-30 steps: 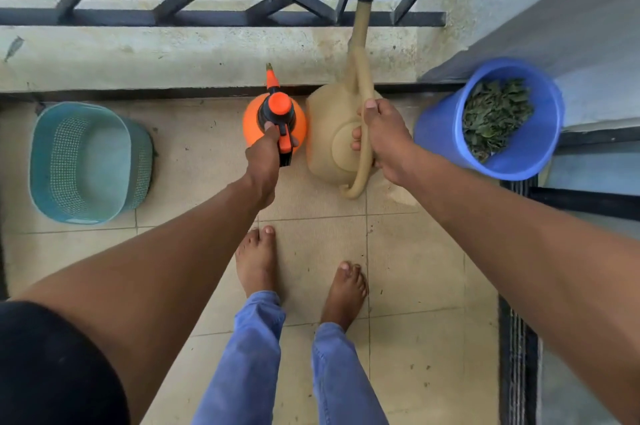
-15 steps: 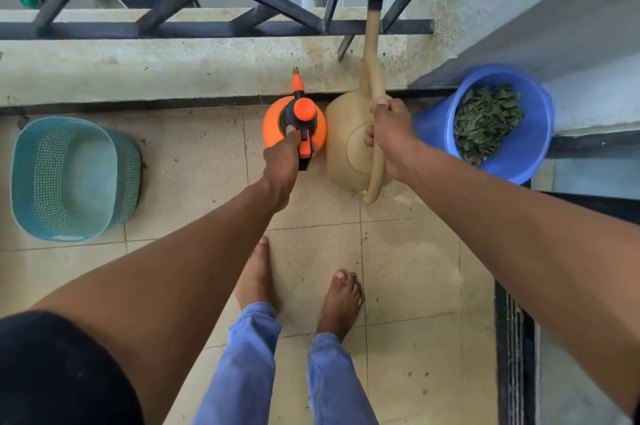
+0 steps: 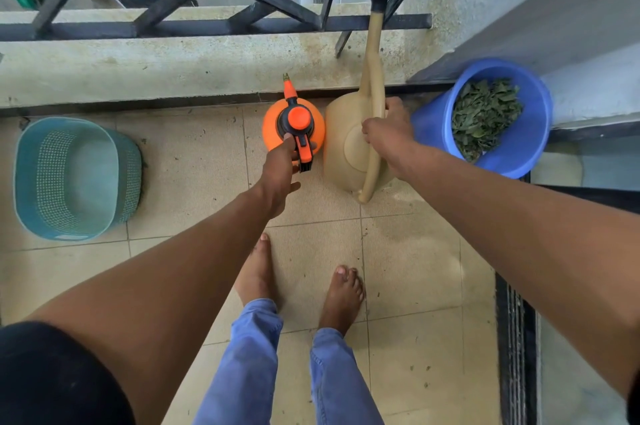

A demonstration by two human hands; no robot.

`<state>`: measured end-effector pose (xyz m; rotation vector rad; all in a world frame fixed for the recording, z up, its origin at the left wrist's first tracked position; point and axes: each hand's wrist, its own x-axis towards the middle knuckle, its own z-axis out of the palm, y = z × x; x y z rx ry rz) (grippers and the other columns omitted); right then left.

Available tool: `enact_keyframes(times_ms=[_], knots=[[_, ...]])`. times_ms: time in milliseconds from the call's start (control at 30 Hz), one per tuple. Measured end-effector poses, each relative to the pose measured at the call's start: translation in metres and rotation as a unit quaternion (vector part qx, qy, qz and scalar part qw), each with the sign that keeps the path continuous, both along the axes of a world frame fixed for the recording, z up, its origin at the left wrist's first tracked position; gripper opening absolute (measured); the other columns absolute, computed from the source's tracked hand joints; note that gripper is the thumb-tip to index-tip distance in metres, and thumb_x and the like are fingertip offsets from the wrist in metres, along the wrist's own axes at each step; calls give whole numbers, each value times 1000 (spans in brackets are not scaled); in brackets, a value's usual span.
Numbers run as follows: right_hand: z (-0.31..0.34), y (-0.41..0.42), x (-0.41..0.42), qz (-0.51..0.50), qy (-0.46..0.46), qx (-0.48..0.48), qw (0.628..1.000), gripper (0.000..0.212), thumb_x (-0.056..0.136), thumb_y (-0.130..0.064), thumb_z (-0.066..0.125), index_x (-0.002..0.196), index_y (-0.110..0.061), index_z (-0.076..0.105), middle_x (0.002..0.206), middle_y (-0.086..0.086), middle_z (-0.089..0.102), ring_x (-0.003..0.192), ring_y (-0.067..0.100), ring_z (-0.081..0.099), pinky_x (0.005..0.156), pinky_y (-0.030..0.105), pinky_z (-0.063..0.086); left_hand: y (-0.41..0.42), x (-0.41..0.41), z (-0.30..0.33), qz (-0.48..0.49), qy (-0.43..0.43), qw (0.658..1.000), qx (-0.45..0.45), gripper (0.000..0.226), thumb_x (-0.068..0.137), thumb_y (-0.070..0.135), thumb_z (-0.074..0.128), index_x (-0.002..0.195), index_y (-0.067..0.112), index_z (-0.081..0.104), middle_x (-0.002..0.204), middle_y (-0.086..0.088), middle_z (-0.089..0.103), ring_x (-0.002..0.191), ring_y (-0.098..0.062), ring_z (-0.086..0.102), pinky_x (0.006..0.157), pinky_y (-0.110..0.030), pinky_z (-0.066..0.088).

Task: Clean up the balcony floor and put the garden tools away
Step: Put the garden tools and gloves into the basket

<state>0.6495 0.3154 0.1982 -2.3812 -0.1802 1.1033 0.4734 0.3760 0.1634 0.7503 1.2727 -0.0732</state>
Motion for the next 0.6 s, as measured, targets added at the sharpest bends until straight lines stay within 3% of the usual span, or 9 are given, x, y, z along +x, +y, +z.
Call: enact_keyframes(times_ms=[67, 300, 400, 500, 600], knots=[[2, -2, 0, 12, -4, -6, 1000, 35, 92, -10, 51, 121, -28, 43, 96, -9, 50, 96, 16, 59, 85, 35, 54, -1, -3, 0, 6, 4, 1000, -4, 55, 111, 47, 27, 127, 18, 71, 112, 10, 65, 116, -17, 54, 113, -50, 38], [14, -9, -2, 35, -24, -16, 999, 48, 94, -14, 55, 139, -26, 44, 96, -14, 48, 98, 15, 58, 89, 37, 55, -2, -15, 11, 29, 14, 999, -36, 40, 104, 44, 49, 133, 19, 61, 134, -1, 59, 131, -24, 48, 113, -50, 43], [25, -14, -5, 46, -34, -30, 998, 52, 94, -17, 57, 142, -26, 42, 101, -8, 53, 99, 18, 60, 90, 39, 55, -3, -21, 21, 25, 23, 999, -38, 46, 100, 43, 56, 139, 20, 58, 141, -1, 56, 132, -25, 47, 111, -48, 44], [43, -22, -13, 55, -55, -22, 997, 54, 92, -18, 58, 143, -26, 41, 118, 0, 60, 105, 20, 61, 84, 35, 53, -9, -29, 37, 24, 55, 997, -40, 47, 99, 40, 58, 141, 21, 56, 136, 0, 55, 124, -23, 49, 107, -46, 48], [67, -28, -28, 62, -68, 4, 996, 52, 92, -16, 57, 141, -27, 45, 121, 1, 60, 106, 18, 60, 84, 35, 52, -23, -40, 62, 16, 88, 995, -32, 38, 100, 36, 57, 135, 18, 60, 130, -2, 57, 116, -23, 52, 97, -40, 51]])
